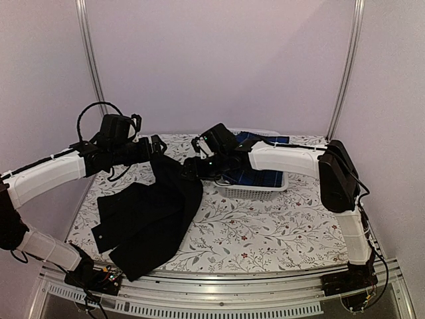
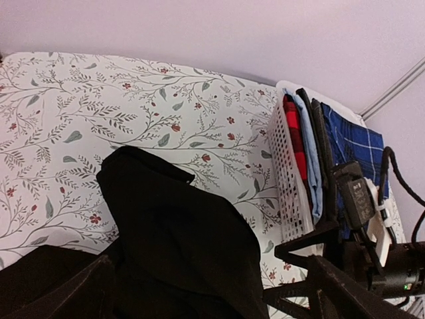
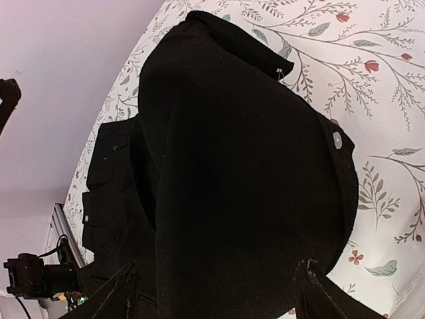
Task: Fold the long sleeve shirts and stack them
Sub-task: Move the bin to the corner of the board.
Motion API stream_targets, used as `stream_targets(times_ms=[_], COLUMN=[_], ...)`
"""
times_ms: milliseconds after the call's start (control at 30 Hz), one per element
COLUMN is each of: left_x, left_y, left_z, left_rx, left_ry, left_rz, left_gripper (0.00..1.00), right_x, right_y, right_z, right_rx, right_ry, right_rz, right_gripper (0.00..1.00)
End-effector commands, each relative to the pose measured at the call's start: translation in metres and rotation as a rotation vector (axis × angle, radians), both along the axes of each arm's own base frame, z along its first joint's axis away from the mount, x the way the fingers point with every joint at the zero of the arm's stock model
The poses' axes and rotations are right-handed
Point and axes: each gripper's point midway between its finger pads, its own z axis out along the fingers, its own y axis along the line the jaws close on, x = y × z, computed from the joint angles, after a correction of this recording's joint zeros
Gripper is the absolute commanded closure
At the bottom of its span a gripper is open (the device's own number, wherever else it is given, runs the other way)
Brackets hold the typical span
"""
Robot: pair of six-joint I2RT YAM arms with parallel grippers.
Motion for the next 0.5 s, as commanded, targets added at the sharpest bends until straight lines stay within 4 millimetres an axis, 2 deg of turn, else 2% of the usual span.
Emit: stream_targets(times_ms=[0,467], left_x=[-0.001,-0.003], left_y=[0.001,-0.001], left_z=[0.012,0.010], left_rx=[-0.018,-0.023], left_ry=[-0.020,-0.016], left_rz=[-0.006,-0.019], left_gripper=[0.00,0.00], right_x=[0.028,0.114], right_y=[-0.036,-0.146], right_z=[-0.053,-0.073], right_rx=[-0.116,-0.244], right_ry=[0.064,0.027], right_rz=[-0.140,-0.439], right_gripper=[0.22,0.22])
